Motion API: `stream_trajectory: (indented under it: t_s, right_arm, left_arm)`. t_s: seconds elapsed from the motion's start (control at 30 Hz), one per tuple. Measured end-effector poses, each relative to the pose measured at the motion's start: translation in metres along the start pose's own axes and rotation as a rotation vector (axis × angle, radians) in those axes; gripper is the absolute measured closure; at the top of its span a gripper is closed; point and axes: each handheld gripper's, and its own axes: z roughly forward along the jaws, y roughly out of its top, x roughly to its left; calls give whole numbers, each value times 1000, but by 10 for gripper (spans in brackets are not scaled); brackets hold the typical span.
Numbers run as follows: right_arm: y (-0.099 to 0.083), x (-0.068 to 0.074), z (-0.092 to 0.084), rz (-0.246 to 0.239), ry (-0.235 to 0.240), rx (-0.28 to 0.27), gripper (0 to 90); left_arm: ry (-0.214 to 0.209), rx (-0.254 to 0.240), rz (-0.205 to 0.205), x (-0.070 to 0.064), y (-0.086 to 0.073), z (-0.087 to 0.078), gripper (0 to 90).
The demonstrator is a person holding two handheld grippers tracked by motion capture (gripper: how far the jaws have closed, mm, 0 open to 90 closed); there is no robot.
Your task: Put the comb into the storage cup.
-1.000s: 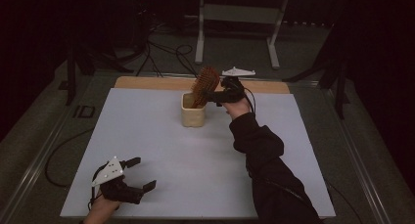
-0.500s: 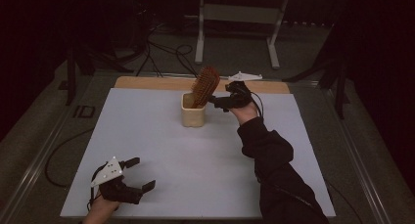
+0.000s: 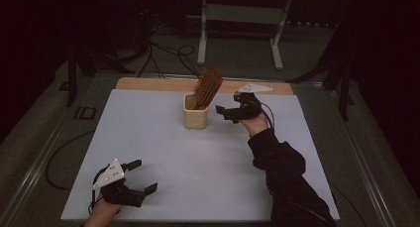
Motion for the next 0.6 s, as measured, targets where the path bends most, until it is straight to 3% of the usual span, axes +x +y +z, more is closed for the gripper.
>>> stream_trajectory:
  t_s: [0.6]
  right_arm:
    - [-46, 2, -27, -13, 35, 19, 92]
  left_arm:
    - [3, -2, 2, 0, 0, 0, 0]
